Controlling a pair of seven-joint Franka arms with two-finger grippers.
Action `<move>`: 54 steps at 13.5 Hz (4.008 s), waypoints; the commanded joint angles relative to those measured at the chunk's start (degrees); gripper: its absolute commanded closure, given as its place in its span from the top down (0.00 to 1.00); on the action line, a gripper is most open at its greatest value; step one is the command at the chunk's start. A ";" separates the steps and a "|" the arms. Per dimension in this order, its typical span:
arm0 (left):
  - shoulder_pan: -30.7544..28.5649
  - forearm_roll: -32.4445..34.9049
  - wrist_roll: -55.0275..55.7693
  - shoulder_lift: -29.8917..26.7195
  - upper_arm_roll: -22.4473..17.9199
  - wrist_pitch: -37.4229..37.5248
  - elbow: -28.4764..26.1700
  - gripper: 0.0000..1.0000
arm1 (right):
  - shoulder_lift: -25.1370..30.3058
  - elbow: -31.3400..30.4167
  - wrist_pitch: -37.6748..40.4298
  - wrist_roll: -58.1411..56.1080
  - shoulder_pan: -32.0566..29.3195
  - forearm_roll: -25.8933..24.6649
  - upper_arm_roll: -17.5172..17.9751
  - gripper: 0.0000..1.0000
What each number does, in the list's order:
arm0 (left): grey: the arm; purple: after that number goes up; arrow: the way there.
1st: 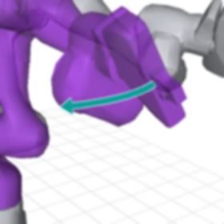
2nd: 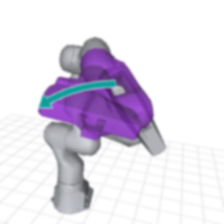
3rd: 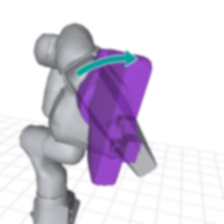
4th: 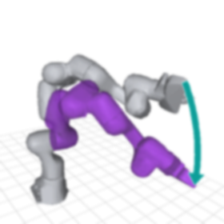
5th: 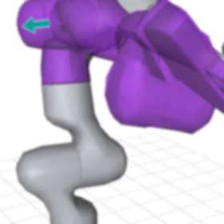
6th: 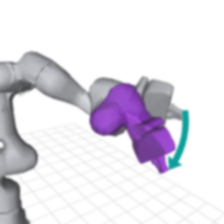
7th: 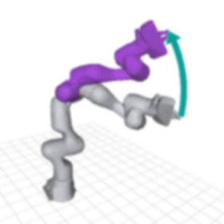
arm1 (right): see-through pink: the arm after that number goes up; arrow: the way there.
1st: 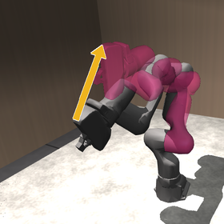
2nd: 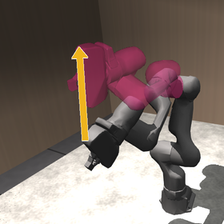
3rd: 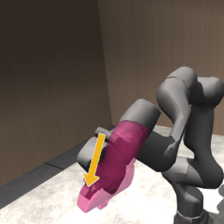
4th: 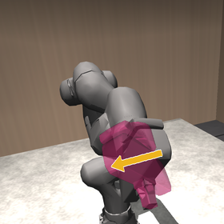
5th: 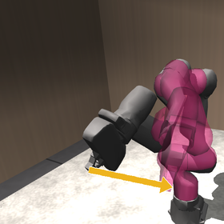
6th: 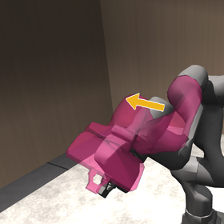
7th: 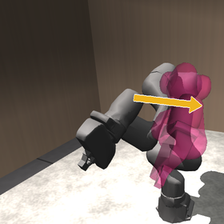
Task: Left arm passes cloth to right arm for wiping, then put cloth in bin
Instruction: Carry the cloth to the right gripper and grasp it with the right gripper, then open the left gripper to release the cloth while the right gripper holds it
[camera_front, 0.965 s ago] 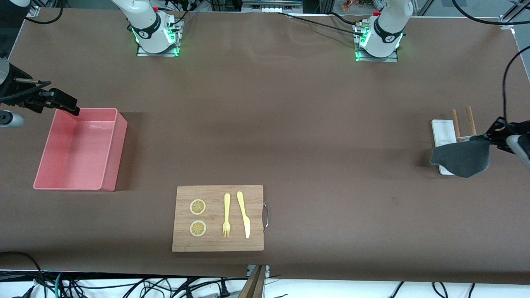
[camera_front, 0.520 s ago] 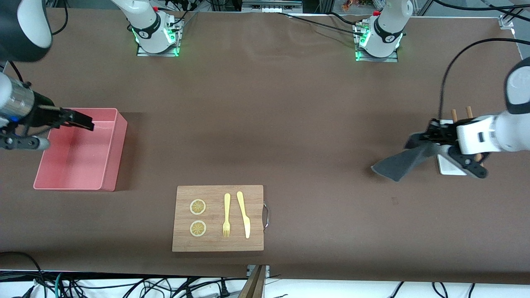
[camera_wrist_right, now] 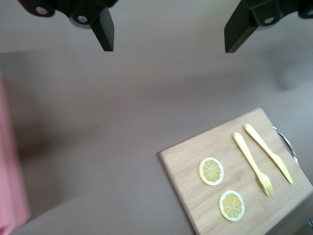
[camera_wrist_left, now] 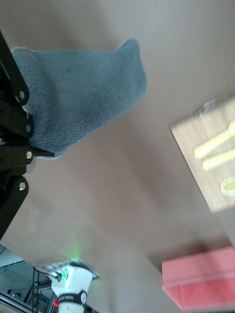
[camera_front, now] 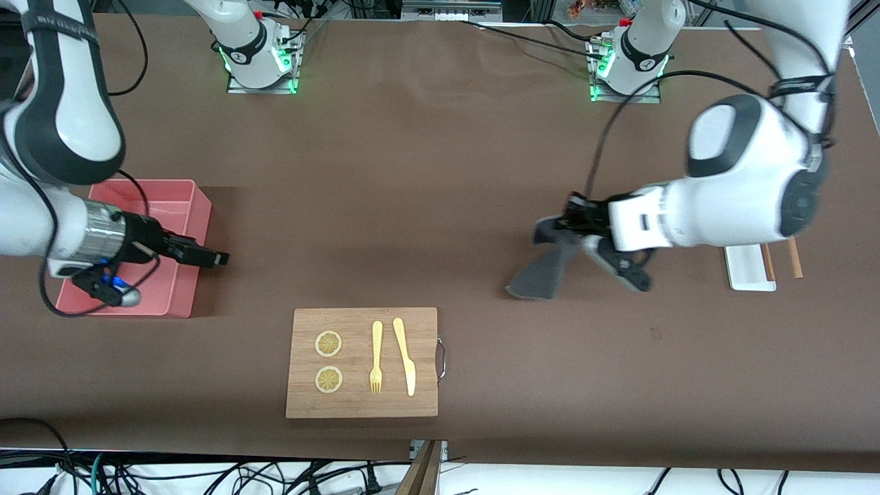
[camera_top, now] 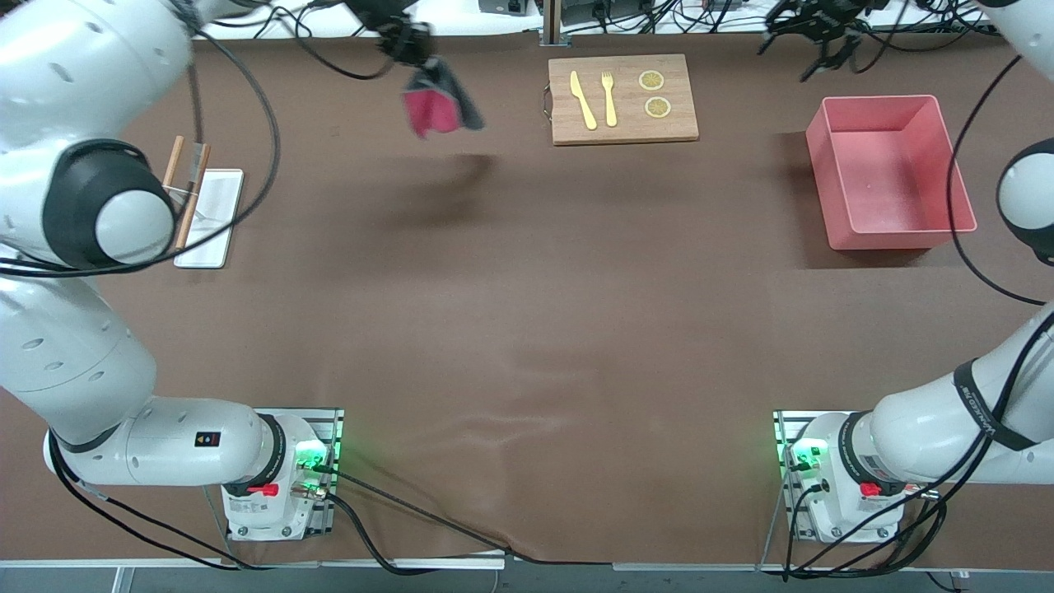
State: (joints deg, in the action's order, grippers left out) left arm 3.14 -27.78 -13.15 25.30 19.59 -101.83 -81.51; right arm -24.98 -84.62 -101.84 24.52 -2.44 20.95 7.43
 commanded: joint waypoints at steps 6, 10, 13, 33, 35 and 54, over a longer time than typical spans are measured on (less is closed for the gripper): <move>17.58 -11.67 3.30 1.86 -0.61 -26.10 0.04 0.00 | -9.02 0.25 -13.55 22.40 1.03 3.57 10.84 1.00; 22.86 -12.47 6.12 3.62 -0.61 -37.36 -0.40 0.00 | -10.87 -3.96 -19.52 28.02 1.38 3.57 14.53 1.00; 24.36 -13.18 6.30 4.76 -0.61 -41.16 -0.40 0.00 | -12.10 -5.90 -22.70 30.58 1.30 3.66 16.56 1.00; 23.84 -13.18 6.21 4.32 -0.70 -41.17 -0.93 0.00 | -15.45 -7.31 -27.72 30.67 2.97 19.22 19.20 0.00; 23.75 -13.18 6.12 4.32 -0.70 -41.17 -0.93 0.00 | -15.45 -7.22 -27.54 30.76 2.97 19.22 19.28 0.00; 0.21 10.42 7.36 -7.36 -1.31 -1.64 -3.65 1.00 | -14.48 -5.73 -7.52 30.76 3.05 -1.69 22.27 0.00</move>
State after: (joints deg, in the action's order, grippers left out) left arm 6.11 -22.83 -5.12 21.37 17.83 -107.33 -82.97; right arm -40.00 -89.81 -112.99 55.09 1.04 21.82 29.20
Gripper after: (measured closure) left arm 0.000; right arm 1.000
